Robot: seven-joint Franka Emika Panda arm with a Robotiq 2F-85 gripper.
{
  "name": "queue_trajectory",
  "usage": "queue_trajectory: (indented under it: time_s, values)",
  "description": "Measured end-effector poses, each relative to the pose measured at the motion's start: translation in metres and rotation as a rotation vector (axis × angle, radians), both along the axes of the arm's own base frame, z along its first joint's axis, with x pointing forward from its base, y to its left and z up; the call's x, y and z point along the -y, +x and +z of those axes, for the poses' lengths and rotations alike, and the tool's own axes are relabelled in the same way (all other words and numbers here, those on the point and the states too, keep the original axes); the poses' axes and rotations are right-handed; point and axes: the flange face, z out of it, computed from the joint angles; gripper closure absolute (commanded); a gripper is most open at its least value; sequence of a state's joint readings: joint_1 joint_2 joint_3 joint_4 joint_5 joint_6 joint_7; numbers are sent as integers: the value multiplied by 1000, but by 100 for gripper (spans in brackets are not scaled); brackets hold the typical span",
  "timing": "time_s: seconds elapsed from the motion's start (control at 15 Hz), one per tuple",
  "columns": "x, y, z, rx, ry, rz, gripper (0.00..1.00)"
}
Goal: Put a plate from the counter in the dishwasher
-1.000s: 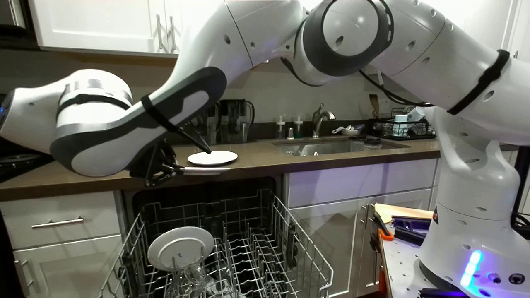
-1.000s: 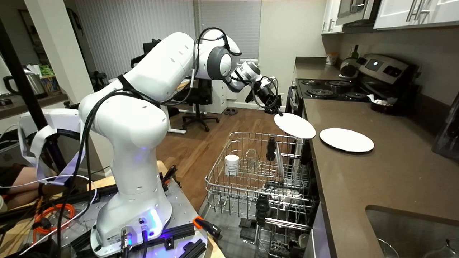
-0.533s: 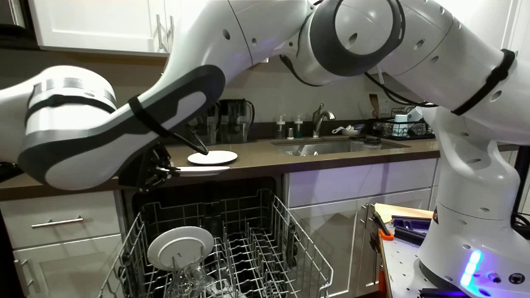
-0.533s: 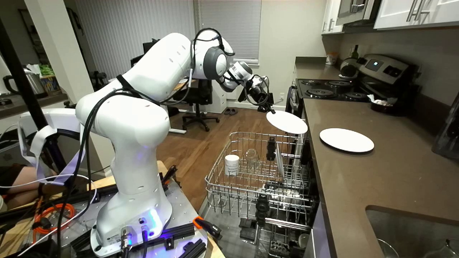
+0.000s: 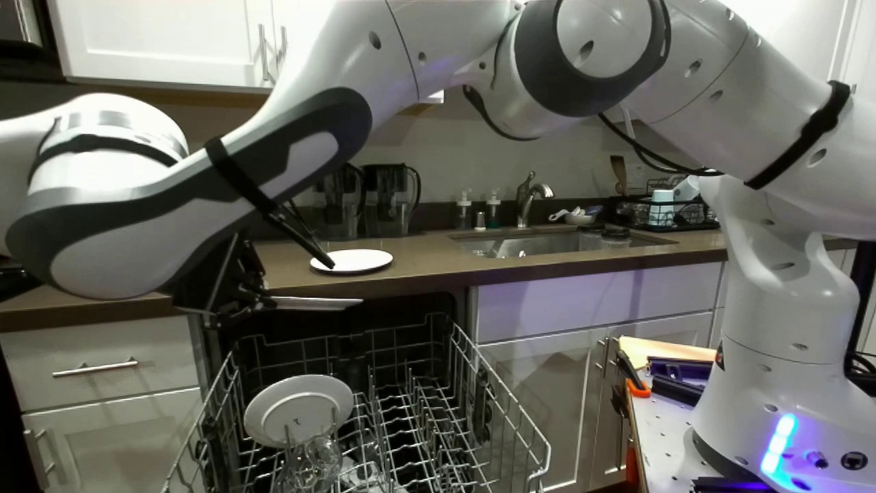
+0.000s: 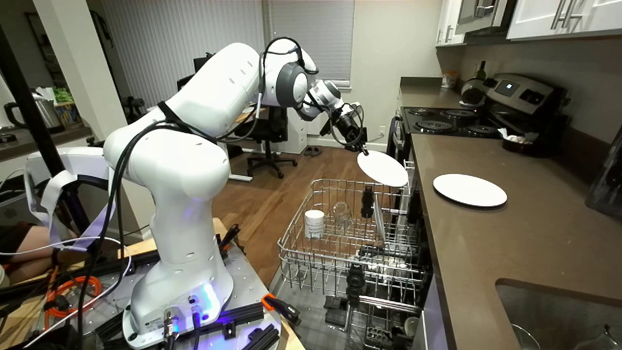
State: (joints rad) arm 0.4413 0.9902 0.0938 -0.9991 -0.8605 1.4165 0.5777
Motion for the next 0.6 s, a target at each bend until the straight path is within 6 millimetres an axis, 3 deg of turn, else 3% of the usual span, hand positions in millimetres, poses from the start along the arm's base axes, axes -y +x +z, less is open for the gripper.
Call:
queue_trajectory:
  time_s: [0.6]
  values:
    - [30,17,5,-68,245,57,93]
